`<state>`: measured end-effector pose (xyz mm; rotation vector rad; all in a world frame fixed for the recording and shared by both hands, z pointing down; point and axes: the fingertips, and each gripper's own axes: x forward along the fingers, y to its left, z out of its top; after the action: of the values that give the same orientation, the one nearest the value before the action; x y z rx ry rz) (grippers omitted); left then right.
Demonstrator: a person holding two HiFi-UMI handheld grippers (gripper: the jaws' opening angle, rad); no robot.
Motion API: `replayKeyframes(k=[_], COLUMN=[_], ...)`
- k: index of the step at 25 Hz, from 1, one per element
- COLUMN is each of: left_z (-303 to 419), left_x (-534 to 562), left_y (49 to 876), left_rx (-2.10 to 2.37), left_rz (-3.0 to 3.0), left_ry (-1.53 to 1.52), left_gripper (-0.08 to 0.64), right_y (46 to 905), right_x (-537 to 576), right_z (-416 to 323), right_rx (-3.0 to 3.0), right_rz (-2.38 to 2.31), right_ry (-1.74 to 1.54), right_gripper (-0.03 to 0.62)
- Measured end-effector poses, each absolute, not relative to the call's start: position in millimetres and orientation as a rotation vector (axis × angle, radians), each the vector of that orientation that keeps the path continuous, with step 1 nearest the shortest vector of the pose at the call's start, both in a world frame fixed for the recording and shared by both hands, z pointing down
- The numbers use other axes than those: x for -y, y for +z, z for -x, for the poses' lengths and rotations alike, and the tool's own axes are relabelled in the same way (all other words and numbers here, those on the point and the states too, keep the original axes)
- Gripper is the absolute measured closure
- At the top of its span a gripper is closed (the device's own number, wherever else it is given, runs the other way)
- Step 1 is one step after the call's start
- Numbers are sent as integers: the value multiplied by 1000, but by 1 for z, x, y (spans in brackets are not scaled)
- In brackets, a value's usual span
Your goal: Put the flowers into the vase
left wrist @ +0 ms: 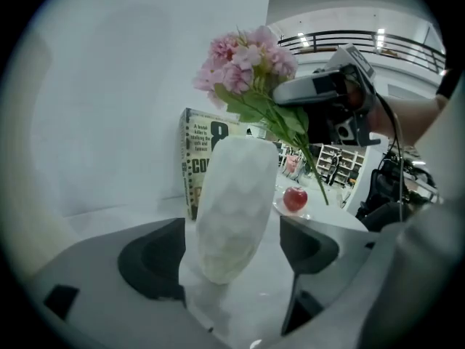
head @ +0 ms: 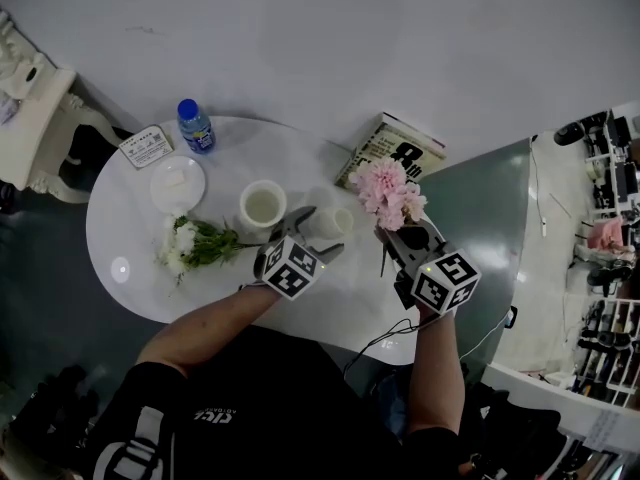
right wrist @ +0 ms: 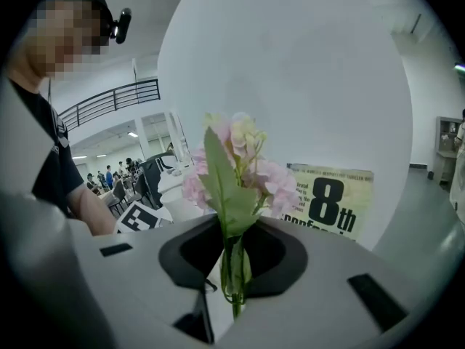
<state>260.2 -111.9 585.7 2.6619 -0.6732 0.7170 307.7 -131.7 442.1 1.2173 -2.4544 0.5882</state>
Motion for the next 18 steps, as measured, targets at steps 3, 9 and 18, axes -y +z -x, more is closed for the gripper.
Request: replayKeyframes(k=[3,9,18], left_z=[-263,-269,-269], left_x=[113,116,119], left_y=[590,598,607], left_rx=[669,659,665], left_rz=[-2665,-2677,-2685], left_ry=[711,703,720], left_gripper=[163,164,169], right_y=[429,398,368], right_x=[140,158,174], right_z=[-303,-294,-278], right_rx=[2490,2558,2636], right_rz=[-1222,-1265,-1264], right_ry=[574,535,443], right_gripper=[503,505,505])
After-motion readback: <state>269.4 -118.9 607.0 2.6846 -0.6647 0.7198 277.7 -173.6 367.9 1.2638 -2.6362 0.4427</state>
